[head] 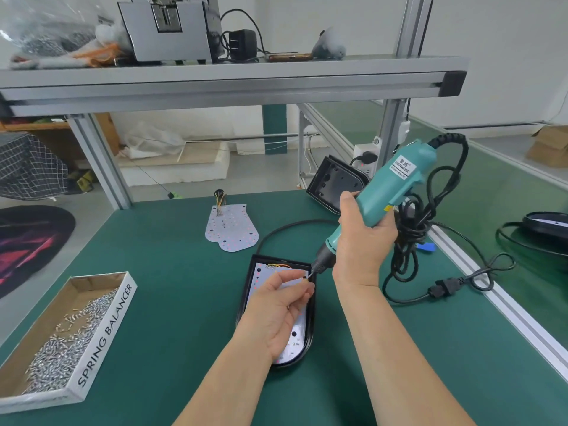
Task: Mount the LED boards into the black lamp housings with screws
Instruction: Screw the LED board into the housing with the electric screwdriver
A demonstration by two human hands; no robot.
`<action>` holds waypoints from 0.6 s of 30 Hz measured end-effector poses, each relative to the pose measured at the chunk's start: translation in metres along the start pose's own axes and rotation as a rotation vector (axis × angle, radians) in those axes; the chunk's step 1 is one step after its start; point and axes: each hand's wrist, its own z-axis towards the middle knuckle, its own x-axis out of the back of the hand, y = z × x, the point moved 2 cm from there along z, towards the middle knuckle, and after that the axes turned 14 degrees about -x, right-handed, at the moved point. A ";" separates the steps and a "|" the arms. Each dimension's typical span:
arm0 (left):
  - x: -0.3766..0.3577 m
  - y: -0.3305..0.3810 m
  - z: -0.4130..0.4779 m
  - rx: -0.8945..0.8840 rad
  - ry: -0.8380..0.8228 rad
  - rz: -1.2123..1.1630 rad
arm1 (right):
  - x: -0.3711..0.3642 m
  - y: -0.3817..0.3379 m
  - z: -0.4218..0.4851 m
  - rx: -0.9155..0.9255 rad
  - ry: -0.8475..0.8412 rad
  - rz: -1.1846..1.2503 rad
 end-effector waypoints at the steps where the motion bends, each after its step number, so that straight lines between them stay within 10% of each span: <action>1: 0.001 0.001 0.000 -0.006 0.005 0.048 | 0.000 -0.001 0.002 -0.004 0.008 0.001; 8: 0.005 0.013 0.003 -0.448 -0.113 1.669 | -0.007 -0.001 0.014 0.048 0.006 -0.075; 18: 0.017 0.000 0.016 -0.499 -0.216 1.949 | 0.000 0.023 0.008 0.081 -0.002 -0.109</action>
